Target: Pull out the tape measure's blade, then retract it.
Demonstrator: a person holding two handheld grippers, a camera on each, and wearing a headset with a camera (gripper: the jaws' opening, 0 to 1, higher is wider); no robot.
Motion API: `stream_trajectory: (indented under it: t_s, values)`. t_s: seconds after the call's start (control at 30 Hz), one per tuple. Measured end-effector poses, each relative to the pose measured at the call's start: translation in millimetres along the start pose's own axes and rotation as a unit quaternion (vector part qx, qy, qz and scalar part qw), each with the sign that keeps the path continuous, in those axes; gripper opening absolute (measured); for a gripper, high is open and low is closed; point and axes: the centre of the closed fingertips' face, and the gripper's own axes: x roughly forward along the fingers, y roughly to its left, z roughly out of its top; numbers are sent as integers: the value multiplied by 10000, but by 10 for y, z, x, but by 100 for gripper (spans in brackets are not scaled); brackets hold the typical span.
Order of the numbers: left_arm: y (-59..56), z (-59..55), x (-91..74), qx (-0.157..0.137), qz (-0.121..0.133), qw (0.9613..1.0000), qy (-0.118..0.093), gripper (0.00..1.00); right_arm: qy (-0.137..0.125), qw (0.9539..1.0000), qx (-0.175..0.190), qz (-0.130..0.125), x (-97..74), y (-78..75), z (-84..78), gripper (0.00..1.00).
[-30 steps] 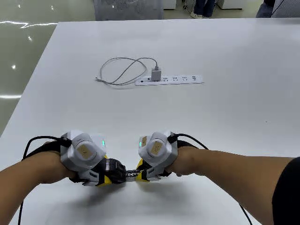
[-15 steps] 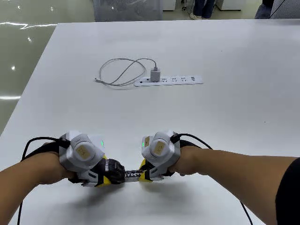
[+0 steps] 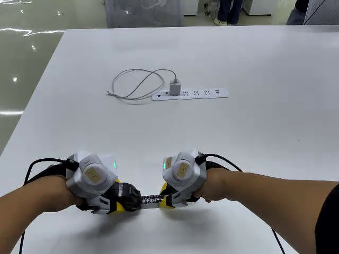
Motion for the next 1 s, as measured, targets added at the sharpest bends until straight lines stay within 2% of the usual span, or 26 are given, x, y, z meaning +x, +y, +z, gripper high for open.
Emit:
stream_trajectory:
  t_s: [1.0]
  values:
    - [5,-4,0,-72,1,10000,-34,33,88,9999,61,-23,-106,-29,-157,9]
